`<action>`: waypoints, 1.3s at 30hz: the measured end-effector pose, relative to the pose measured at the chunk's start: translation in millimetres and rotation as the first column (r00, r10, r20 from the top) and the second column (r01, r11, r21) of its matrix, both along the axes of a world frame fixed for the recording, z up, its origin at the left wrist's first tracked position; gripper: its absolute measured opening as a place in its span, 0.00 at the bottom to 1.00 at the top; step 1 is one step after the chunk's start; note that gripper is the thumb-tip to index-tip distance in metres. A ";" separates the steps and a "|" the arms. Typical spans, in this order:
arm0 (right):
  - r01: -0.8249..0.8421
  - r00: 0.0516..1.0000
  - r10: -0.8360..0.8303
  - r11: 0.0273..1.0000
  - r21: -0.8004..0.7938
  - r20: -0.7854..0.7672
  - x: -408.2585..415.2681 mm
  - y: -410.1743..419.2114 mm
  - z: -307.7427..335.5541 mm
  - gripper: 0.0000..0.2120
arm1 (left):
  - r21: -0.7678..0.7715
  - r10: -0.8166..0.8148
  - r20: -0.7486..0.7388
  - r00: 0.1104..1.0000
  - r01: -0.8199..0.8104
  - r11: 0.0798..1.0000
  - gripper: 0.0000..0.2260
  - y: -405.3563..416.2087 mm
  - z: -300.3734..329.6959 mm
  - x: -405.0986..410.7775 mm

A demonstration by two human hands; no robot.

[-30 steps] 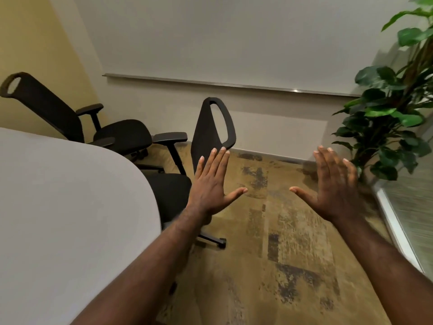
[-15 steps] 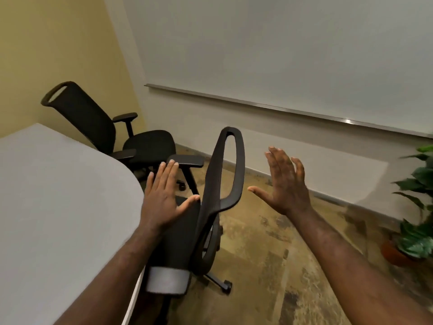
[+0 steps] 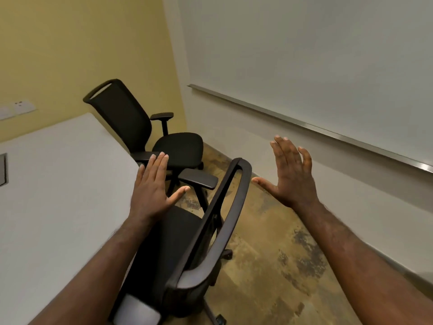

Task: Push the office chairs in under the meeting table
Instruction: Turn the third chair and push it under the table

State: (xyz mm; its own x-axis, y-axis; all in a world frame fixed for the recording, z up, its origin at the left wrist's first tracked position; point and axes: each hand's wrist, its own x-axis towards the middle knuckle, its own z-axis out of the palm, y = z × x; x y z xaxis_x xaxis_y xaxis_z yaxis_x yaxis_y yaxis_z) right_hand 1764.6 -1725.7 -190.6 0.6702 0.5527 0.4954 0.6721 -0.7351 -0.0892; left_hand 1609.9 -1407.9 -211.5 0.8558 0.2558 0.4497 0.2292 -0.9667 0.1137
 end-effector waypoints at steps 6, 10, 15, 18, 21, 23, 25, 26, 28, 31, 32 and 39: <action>-0.065 0.998 0.064 0.998 0.016 0.025 99.5 33.0 -6.2 0.45 | -0.015 0.070 -0.004 0.998 -0.070 0.997 0.41 31.1 -19.4 80.8; -0.094 0.996 0.094 0.995 0.016 0.004 165.0 59.7 -12.8 0.44 | -0.074 0.131 -0.080 0.988 -0.136 0.988 0.42 54.0 -45.9 122.3; -0.175 0.981 0.177 0.984 0.023 -0.079 225.1 109.9 -28.6 0.41 | -0.094 0.147 -0.184 0.972 -0.166 0.982 0.43 65.8 -67.3 151.6; -0.264 0.958 0.264 0.964 0.017 -0.111 253.4 147.5 -42.3 0.41 | -0.108 0.146 -0.234 0.961 -0.175 0.979 0.45 72.6 -74.6 161.4; -0.372 0.917 0.371 0.928 0.021 -0.148 283.1 186.6 -59.2 0.39 | -0.099 0.196 -0.271 0.943 -0.229 0.968 0.45 74.5 -83.8 174.2; -0.446 0.881 0.442 0.895 0.015 -0.167 303.3 210.0 -73.8 0.39 | -0.091 0.235 -0.320 0.918 -0.277 0.957 0.45 72.9 -89.4 186.7; -0.512 0.842 0.504 0.859 0.008 -0.193 322.6 230.9 -88.3 0.39 | -0.077 0.262 -0.373 0.890 -0.311 0.947 0.45 69.8 -94.7 199.4; -0.544 0.819 0.533 0.839 0.008 -0.212 332.0 239.8 -95.8 0.40 | -0.082 0.263 -0.408 0.874 -0.322 0.943 0.45 68.2 -97.1 205.1; -0.597 0.771 0.580 0.802 0.018 -0.262 348.5 252.4 -113.2 0.39 | -0.122 0.256 -0.475 0.842 -0.351 0.929 0.45 63.1 -101.6 212.9; -0.626 0.703 0.605 0.776 0.076 -0.374 365.8 264.4 -143.1 0.39 | -0.187 0.254 -0.557 0.791 -0.418 0.889 0.45 55.7 -108.5 219.6; -0.628 0.675 0.604 0.772 0.100 -0.424 368.4 269.1 -153.2 0.39 | -0.194 0.256 -0.581 0.772 -0.437 0.878 0.46 53.6 -112.1 221.0; -0.669 0.480 0.571 0.730 0.143 -0.666 355.3 308.0 -201.7 0.41 | -0.261 0.185 -0.681 0.709 -0.471 0.843 0.45 53.6 -147.5 238.9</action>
